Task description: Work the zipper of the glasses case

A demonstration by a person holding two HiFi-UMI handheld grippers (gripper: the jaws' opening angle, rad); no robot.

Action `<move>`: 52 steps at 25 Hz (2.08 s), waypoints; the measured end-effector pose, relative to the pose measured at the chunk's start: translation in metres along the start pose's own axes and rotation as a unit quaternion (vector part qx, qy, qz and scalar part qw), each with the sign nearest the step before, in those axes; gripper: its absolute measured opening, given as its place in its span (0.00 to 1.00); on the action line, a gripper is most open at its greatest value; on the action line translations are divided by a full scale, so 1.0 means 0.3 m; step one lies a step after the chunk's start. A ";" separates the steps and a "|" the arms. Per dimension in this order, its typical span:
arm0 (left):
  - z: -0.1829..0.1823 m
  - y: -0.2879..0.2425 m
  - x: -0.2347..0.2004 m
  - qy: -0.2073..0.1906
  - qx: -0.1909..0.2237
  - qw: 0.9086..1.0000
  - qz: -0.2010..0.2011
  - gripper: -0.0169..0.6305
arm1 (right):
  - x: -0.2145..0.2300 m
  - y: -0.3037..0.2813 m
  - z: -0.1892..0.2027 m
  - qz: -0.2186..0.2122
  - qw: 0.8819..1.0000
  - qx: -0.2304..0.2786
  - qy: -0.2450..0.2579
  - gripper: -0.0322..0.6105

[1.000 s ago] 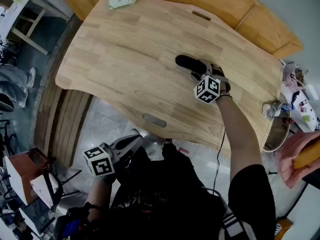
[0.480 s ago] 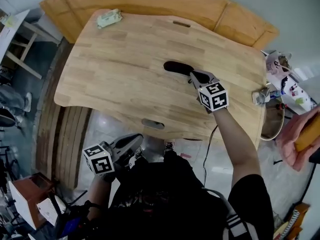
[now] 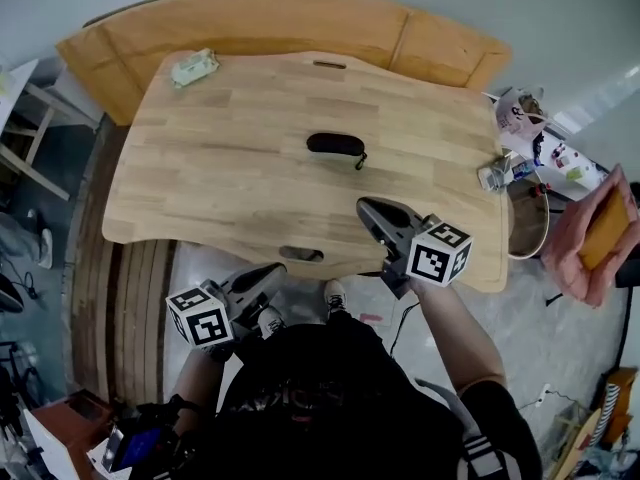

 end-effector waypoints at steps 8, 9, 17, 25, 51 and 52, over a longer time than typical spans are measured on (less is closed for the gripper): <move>-0.023 0.012 0.041 -0.026 -0.020 0.999 0.037 0.05 | -0.307 0.084 0.125 -0.050 0.998 0.009 -0.027 0.07; -0.027 0.016 0.045 -0.028 -0.022 0.999 0.041 0.05 | -0.336 0.086 0.143 -0.052 0.998 0.009 -0.027 0.07; -0.051 0.037 0.063 -0.042 -0.031 0.996 0.070 0.05 | -0.484 0.090 0.258 -0.048 0.997 0.026 -0.055 0.07; -0.031 0.034 0.094 -0.045 -0.043 0.994 0.085 0.05 | -0.501 0.109 0.287 -0.039 0.995 0.051 -0.081 0.07; -0.015 0.061 0.102 -0.042 -0.035 0.996 0.073 0.05 | -0.509 0.096 0.298 -0.063 0.993 0.036 -0.095 0.07; -0.012 0.064 0.106 -0.042 -0.035 0.996 0.073 0.04 | -0.513 0.100 0.300 -0.064 0.993 0.036 -0.094 0.07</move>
Point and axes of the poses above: the fingertips, and each gripper's own axes: y backward along the fingers, x to its right, z out of its underside, the point moved 4 cm from there along y, backward along the fingers, and after that the axes turned 5 degrees about z, right-handed, at the moved point
